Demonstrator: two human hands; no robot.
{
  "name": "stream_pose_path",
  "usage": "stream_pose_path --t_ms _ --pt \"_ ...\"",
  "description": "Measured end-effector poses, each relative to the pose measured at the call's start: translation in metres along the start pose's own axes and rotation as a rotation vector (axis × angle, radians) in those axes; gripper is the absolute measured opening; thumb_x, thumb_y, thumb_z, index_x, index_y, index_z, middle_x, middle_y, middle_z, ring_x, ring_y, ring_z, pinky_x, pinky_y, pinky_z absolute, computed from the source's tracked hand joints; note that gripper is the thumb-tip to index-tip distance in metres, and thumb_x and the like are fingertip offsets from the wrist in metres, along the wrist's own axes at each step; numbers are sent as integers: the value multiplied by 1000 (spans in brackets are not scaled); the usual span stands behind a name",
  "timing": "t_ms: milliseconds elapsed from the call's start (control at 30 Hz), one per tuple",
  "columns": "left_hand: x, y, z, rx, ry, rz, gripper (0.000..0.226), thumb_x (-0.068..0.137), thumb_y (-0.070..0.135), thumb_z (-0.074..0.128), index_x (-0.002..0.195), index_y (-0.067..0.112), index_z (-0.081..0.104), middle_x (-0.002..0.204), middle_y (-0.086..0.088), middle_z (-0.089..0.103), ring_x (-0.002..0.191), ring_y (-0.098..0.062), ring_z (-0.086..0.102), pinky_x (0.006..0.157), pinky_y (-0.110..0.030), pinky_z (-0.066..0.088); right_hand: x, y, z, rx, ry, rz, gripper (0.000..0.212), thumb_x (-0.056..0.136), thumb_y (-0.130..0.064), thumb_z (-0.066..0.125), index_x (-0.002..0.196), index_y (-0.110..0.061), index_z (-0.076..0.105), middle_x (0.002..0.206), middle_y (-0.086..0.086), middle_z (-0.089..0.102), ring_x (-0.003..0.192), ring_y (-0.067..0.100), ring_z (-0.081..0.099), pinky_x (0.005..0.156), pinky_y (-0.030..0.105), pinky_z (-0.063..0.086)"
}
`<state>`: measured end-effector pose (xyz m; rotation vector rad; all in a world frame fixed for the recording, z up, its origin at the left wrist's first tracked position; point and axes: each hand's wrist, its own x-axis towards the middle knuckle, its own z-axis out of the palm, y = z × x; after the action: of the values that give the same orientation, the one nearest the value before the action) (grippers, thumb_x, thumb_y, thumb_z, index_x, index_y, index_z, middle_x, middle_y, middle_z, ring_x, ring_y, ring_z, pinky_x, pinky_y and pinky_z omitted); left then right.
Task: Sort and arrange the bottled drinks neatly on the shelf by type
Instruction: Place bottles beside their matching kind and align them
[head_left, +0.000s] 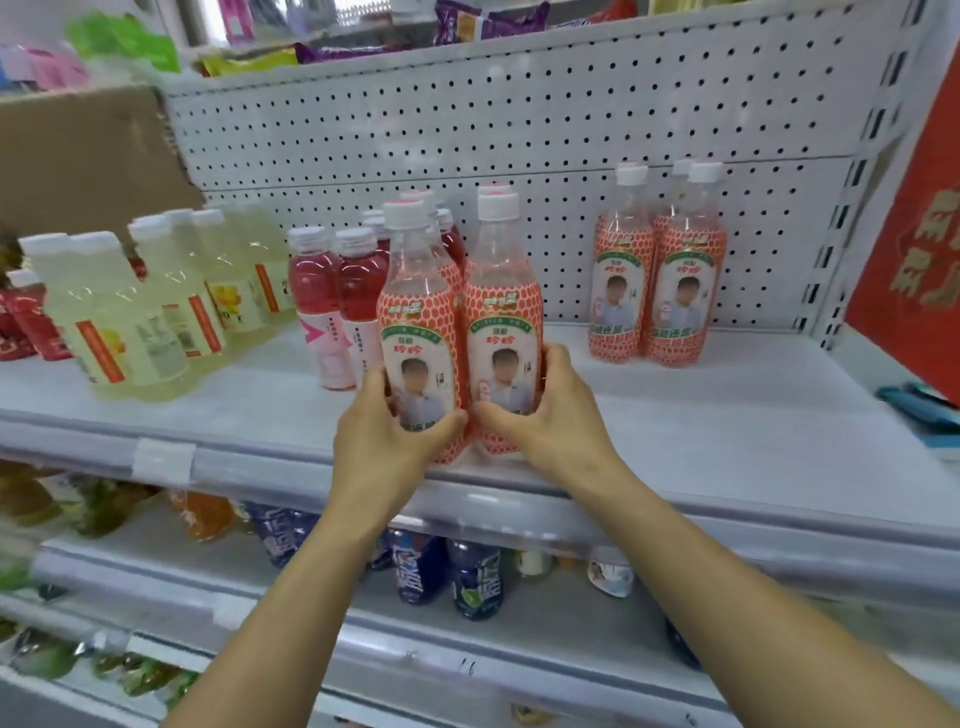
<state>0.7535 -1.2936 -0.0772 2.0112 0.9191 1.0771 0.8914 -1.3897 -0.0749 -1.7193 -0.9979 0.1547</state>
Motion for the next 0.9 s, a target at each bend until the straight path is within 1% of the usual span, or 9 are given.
stream_pose_path --t_ms 67,133,200,267,367,500,600,667,900 --pt "-3 5 0 46 -4 41 54 70 36 89 112 28 56 93 26 62 82 16 56 70 -8 44 -3 2 -8 -13 7 13 64 67 -43 84 115 -28 44 111 -9 64 99 12 66 85 42 58" --pt "-9 13 7 63 -23 78 52 69 37 88 108 33 53 89 29 60 79 20 56 62 -4 41 -8 7 -24 -32 30 29 62 69 -41 85 115 -29 45 110 -11 65 99 10 66 86 41 58" --pt "-15 21 20 51 -70 108 53 68 39 88 107 36 52 90 29 61 83 17 58 65 -5 41 -13 14 -47 -51 69 57 61 70 -39 86 116 -30 46 109 -15 64 99 5 64 86 36 58" --pt "-19 32 40 14 -136 143 54 68 41 88 108 38 51 93 27 63 88 11 60 71 -10 46 -15 23 -73 -76 113 87 60 72 -36 87 115 -31 46 103 -21 60 93 -5 60 79 22 55" --pt "-19 51 74 -21 -201 195 53 69 43 85 110 34 52 102 20 66 94 1 62 77 -21 52 -11 37 -108 -112 181 132 60 73 -31 87 116 -26 45 95 -23 54 83 -12 53 65 8 41" --pt "3 68 123 -31 -263 158 55 70 42 84 107 23 47 107 6 62 95 -14 62 79 -34 54 8 57 -135 -111 243 180 61 74 -27 86 121 -20 47 106 -11 59 89 1 59 65 11 42" --pt "27 72 150 -53 -308 133 58 73 40 83 113 19 45 116 1 61 101 -19 62 86 -41 55 26 73 -142 -60 244 201 65 73 -26 86 126 -20 49 117 -6 65 106 13 64 83 30 56" --pt "41 71 160 -53 -326 122 57 77 38 82 115 19 45 119 0 59 105 -21 61 89 -41 53 37 80 -142 -47 238 208 68 72 -27 86 129 -22 48 122 -5 65 110 15 64 92 39 55" --pt "56 67 180 -99 -273 127 58 77 36 82 120 18 47 123 0 58 109 -19 60 89 -35 52 54 93 -135 -38 266 189 68 74 -27 85 130 -19 47 125 -4 63 113 16 62 96 39 54"
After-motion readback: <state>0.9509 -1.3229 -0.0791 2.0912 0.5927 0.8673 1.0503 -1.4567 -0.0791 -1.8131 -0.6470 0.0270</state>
